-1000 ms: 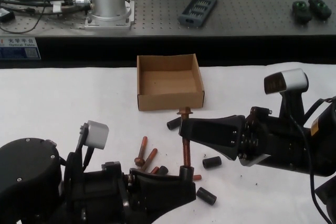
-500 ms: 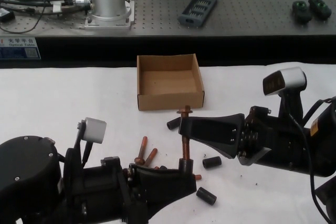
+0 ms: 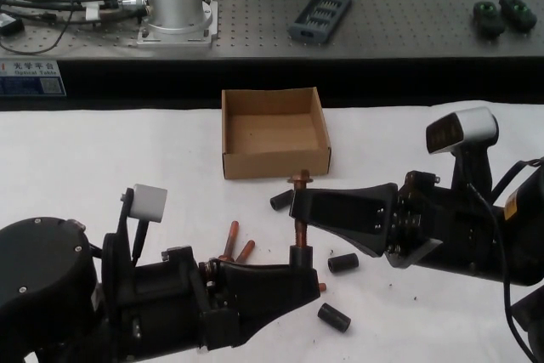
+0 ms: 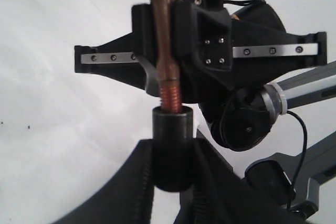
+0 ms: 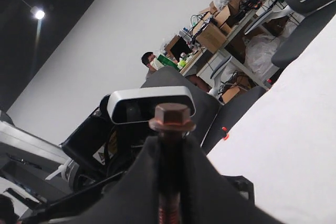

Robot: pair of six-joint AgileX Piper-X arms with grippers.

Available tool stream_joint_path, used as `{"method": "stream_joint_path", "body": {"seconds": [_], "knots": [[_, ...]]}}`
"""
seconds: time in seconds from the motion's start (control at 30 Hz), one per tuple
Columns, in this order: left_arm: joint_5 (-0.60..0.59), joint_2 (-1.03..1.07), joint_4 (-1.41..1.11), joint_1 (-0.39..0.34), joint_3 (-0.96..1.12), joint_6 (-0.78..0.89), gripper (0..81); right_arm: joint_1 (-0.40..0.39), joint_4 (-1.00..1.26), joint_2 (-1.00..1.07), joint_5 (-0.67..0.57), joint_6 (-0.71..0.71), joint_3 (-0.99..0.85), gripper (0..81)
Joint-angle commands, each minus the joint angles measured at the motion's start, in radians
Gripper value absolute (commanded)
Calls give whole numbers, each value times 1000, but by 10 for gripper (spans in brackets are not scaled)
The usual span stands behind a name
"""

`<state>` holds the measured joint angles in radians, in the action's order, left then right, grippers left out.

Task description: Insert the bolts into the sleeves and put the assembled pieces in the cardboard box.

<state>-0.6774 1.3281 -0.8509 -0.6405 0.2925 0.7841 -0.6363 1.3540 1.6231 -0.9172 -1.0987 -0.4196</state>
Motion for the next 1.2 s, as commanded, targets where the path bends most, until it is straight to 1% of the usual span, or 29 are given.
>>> {"method": "stream_joint_path", "body": {"seconds": [0.0, 0.1, 0.23, 0.33, 0.7, 0.77, 0.87, 0.97, 1.13, 1.17], "knots": [[41, -2, -20, 1, 8, 33, 6, 8, -2, 4, -63, -1, -1, 21], [46, -2, -20, 1, 8, 45, 6, 8, -3, 4, -63, 18, -1, 21], [46, -2, -20, 1, 8, 108, 6, 8, -21, 4, -70, 39, -1, 21], [70, -2, -20, 1, 8, 134, 6, 8, -42, 4, -93, 62, -1, 21], [74, -2, -20, 1, 8, 151, 6, 8, -62, 4, -97, 66, -1, 21], [74, -2, -18, 1, 8, 147, 6, 8, -62, 4, -114, 66, -1, 21], [58, -2, -18, 1, 8, 109, 6, 8, -62, 4, -155, 71, -1, 15], [34, -2, -18, 1, 8, 12, 6, 6, -62, 4, -193, 90, -1, 15], [45, -2, -5, 1, 8, -118, 6, 6, -62, 4, -199, 108, -1, 7], [45, -2, -5, 1, 8, -133, 6, 6, -62, 4, -199, 108, -1, 22]]}}
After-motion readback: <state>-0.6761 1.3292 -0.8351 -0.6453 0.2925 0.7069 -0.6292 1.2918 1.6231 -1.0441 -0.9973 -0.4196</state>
